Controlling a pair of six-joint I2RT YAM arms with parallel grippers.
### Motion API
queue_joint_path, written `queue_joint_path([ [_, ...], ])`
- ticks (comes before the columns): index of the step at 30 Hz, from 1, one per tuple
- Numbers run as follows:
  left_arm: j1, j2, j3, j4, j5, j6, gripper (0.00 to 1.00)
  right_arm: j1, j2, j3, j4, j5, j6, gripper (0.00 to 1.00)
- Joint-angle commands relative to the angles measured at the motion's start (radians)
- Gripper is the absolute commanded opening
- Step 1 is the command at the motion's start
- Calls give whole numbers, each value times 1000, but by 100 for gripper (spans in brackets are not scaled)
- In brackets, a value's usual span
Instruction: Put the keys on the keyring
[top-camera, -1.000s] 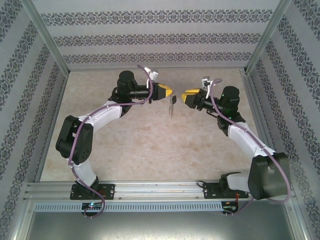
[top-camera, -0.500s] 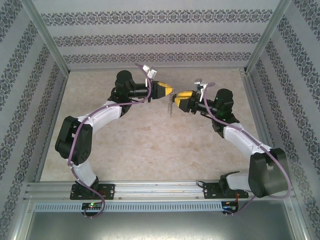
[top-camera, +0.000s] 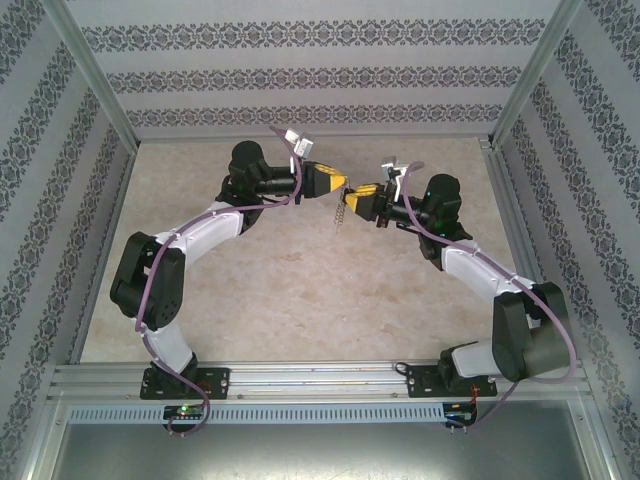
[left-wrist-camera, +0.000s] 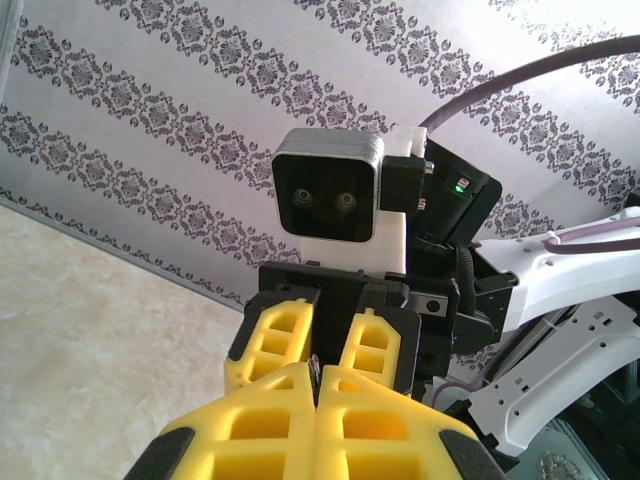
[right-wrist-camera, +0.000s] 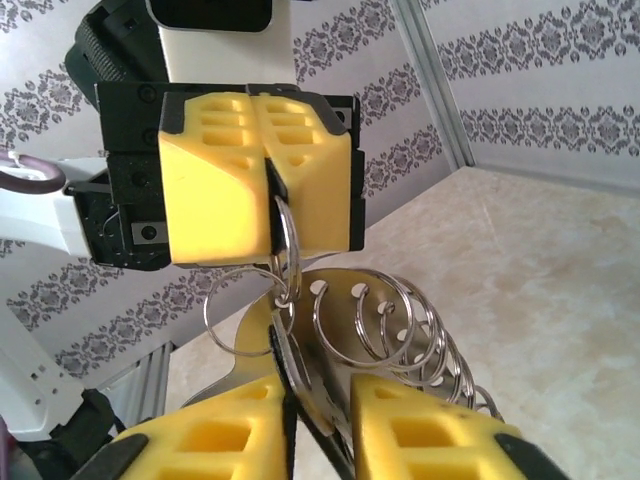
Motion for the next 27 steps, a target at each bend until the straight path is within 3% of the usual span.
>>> queue_joint_path([
  [1,-15,-39,2,88,19,-10,0,8,-10,10,43,-45,-9,12],
  [6,-13,-42,5,88,12,-7,0,10,-7,5,40,-55,-9,0],
  [27,-15,-65,-3,93,-19,5,0,20,44,13,-24,-87,-24,0],
])
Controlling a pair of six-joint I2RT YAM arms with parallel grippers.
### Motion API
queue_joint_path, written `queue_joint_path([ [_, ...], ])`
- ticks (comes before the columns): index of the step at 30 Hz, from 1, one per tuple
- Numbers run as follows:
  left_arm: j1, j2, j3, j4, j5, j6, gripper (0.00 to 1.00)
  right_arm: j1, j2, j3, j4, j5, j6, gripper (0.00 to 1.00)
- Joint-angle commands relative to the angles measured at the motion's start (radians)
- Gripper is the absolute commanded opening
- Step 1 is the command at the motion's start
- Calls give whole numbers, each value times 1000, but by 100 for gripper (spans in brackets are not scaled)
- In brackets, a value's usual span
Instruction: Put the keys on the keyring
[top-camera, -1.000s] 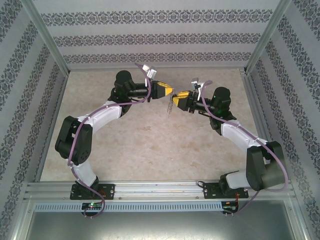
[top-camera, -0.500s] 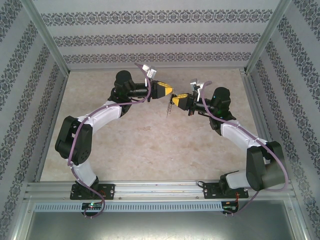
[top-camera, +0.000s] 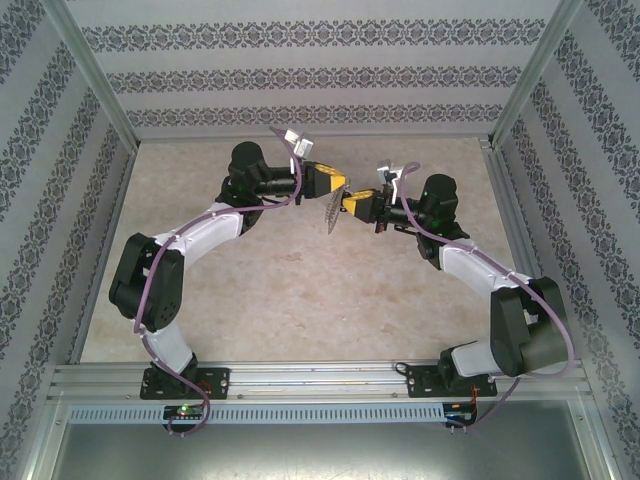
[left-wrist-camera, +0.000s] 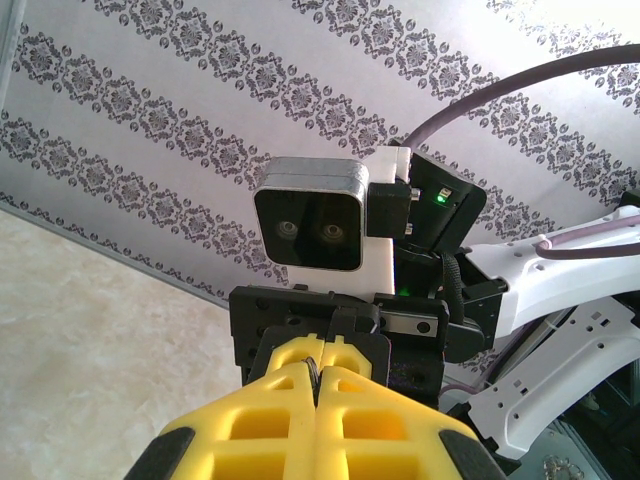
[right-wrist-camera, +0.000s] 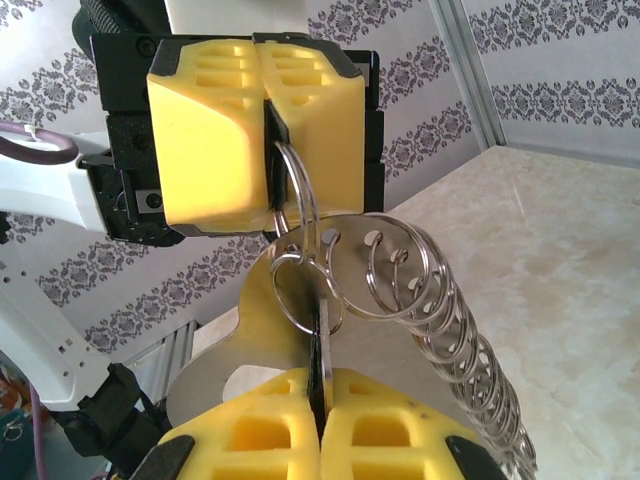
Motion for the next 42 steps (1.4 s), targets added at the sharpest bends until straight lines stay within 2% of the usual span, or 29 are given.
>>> queue_joint_path([
  [1,-8,-54,3,89,-7,1,0,17,20,18,-17,-27,-11,0],
  [10,-9,-54,-18,107,-16,-2,0,55,47,82,-13,-35,5,0],
  [20,-9,-51,-34,157,-24,-28,0,16,72,59,32,-8,34,0],
  [29,-9,-48,-54,199,-34,-50,0,74,128,154,31,-22,50,0],
  [39,-9,-44,-66,225,-52,-57,0,55,104,109,32,15,44,0],
  [42,-9,-39,-66,240,-59,-69,0,47,85,88,29,25,43,9],
])
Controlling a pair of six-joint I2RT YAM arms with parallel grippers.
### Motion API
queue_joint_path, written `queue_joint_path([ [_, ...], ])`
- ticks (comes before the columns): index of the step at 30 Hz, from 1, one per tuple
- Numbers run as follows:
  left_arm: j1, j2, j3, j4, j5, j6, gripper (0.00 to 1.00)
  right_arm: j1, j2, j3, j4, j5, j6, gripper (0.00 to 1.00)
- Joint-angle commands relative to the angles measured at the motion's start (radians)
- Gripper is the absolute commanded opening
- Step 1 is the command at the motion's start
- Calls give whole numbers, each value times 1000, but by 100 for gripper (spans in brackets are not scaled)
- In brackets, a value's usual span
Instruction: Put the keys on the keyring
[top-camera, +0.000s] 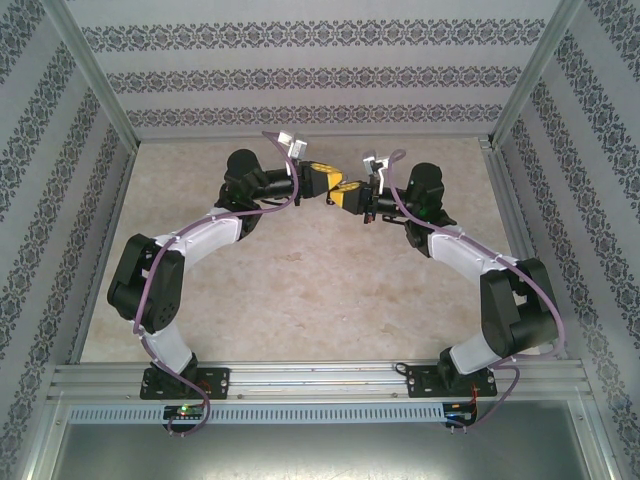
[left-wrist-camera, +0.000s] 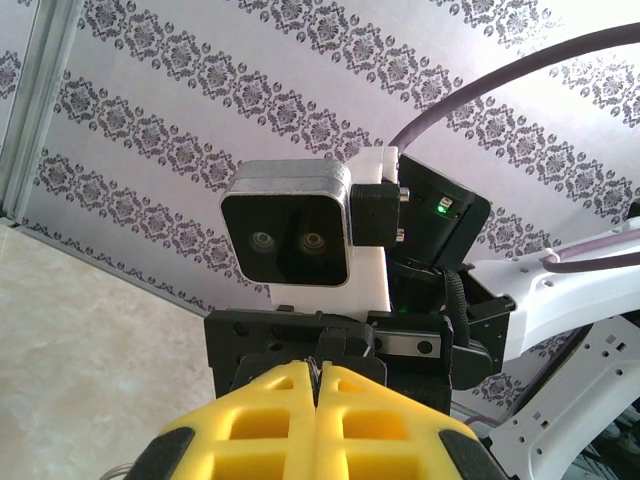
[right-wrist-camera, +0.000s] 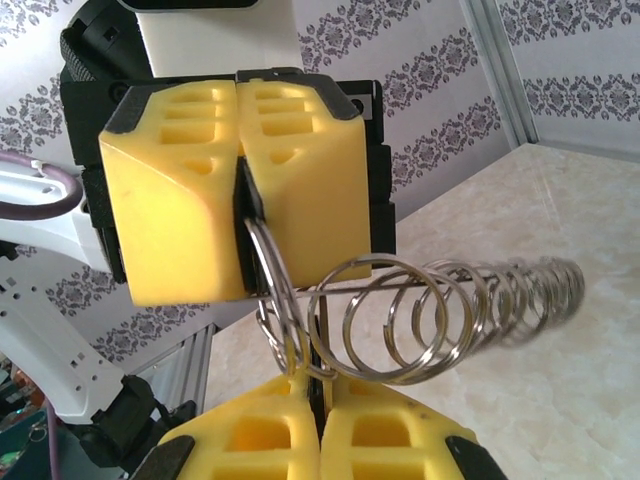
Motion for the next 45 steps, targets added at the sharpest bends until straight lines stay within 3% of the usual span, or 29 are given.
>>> queue_joint_path([
  [1,-12,-27,-2,116,16,-24,0,-12,-34,-33,16,31,-2,13],
  [5,-12,-30,-12,130,-5,-26,0,-35,-76,-73,8,42,-3,23],
  [8,-12,-28,-14,148,-14,-33,0,-50,-120,-114,-6,56,-10,43],
  [11,-12,-24,-14,170,-21,-51,0,-66,-174,-161,-16,64,-17,48],
  [18,-12,-8,-13,228,-26,-90,0,-121,-308,-242,-20,116,-7,49],
  [25,-12,-2,-13,261,-26,-117,0,-115,-353,-203,30,222,57,44],
  [32,-12,3,-18,287,-24,-140,0,-94,-320,-166,153,311,144,39],
  [40,-12,10,-15,304,-12,-162,0,-75,-189,-130,445,286,343,38],
  [45,-13,7,-14,302,-9,-162,0,-52,-141,-112,534,269,401,40],
])
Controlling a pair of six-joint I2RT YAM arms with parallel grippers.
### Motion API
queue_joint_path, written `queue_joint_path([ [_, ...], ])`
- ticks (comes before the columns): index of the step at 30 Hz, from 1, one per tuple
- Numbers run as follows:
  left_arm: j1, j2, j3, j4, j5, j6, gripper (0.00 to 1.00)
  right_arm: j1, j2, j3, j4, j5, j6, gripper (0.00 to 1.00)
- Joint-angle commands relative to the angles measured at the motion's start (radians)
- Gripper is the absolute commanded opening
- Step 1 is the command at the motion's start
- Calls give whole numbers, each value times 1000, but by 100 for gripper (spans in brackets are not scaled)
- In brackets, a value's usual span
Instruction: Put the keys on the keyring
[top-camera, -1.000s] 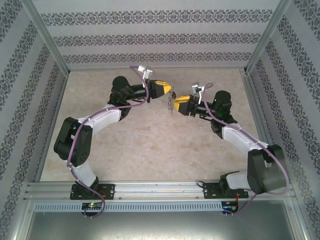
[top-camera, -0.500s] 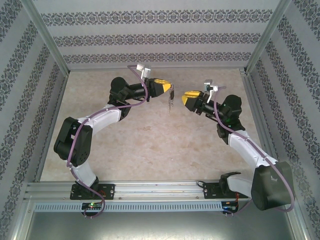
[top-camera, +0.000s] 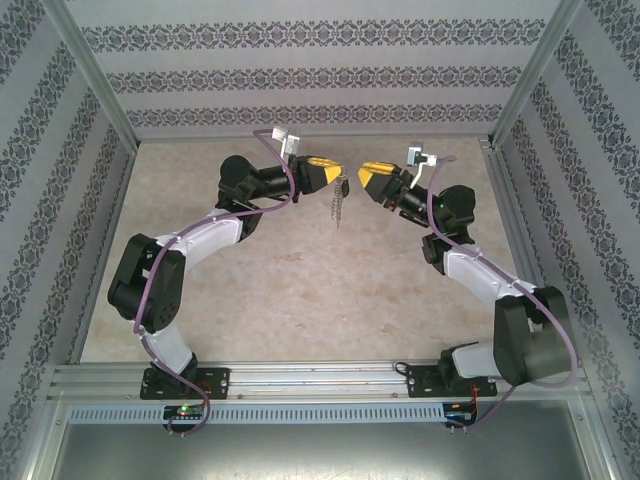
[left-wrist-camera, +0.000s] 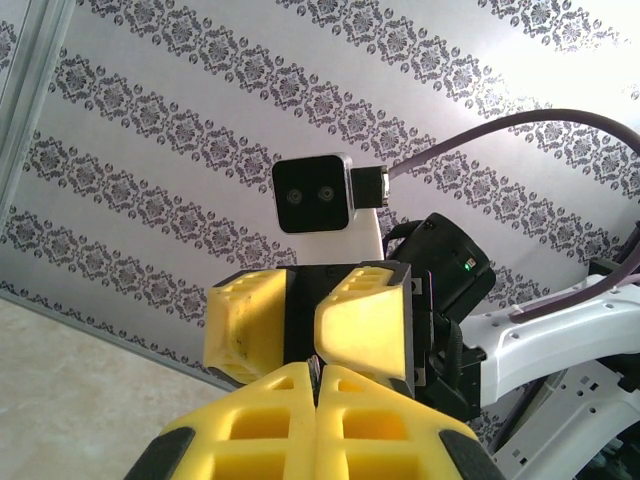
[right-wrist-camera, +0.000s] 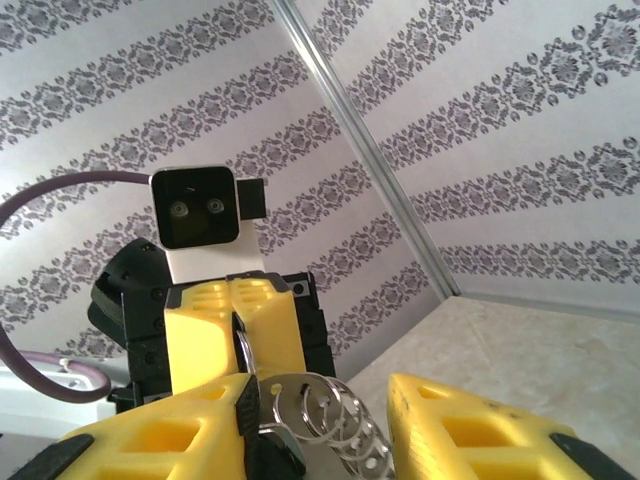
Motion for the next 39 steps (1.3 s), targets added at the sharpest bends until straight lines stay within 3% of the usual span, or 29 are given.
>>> queue_joint_path([
  [1,-10,3,-3,87,17,-16,0,23,14,41,144,-15,64,40],
  [20,-11,5,6,88,23,-16,0,79,101,80,147,-46,57,27],
  [23,-10,9,10,89,26,-20,0,81,109,82,142,-57,57,19],
  [26,-11,16,15,96,37,-32,0,82,120,90,139,-78,55,1],
  [30,-9,12,29,31,70,4,1,60,114,102,67,-126,-11,0],
  [32,-2,-3,33,-53,86,67,21,28,97,107,-29,-160,-88,0],
  [35,24,-29,35,-174,87,173,39,-3,52,117,-249,-180,-261,0],
  [39,65,-44,53,-306,87,278,54,7,-1,188,-637,-189,-569,0],
])
